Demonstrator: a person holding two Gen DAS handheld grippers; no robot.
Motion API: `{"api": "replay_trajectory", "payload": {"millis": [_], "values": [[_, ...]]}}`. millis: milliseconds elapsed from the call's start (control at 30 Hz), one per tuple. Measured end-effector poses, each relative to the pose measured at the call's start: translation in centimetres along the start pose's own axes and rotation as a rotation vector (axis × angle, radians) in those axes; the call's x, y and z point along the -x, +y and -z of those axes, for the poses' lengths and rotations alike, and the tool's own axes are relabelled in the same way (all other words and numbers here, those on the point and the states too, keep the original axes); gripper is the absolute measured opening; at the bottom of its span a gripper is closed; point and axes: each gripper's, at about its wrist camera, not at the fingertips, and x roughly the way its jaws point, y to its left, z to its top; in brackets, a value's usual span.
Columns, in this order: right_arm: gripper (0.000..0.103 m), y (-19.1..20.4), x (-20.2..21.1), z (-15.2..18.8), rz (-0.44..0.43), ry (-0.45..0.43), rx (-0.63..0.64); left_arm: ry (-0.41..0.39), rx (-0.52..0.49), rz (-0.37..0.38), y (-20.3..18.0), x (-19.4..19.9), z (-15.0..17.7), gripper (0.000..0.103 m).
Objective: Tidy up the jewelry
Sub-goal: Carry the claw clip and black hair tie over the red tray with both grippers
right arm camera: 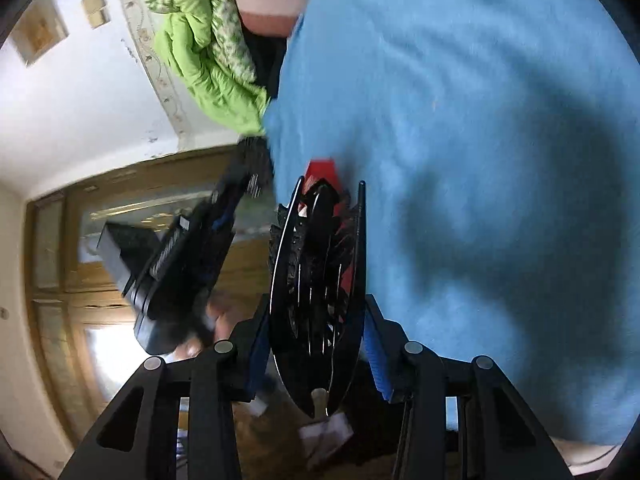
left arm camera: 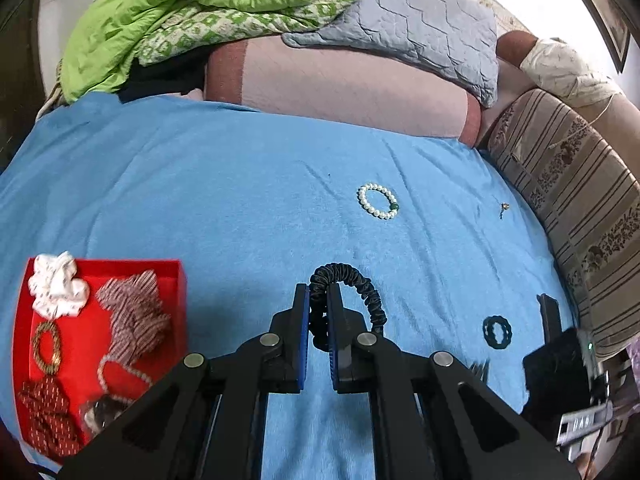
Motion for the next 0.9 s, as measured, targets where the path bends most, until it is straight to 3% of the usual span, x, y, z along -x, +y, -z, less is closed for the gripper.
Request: {"api": "replay_trajectory", "payload": {"millis": [233, 533, 900], "values": [[0.046, 0.5, 0.3, 0.3, 0.12, -0.093, 0.1, -0.051, -0.024, -0.066, 0.7, 4.2, 2.9, 0.008], [0.046, 6.2, -0.9, 1.6, 0.475, -0.213, 0.419, -0.077, 0.031, -0.134, 3.7, 7.4, 5.2, 0.008], [0.046, 10.7, -6.4, 3.7, 0.61, -0.161, 0.64, -0.113, 0.045, -0.229, 6.4, 9.4, 6.7, 0.008]]}}
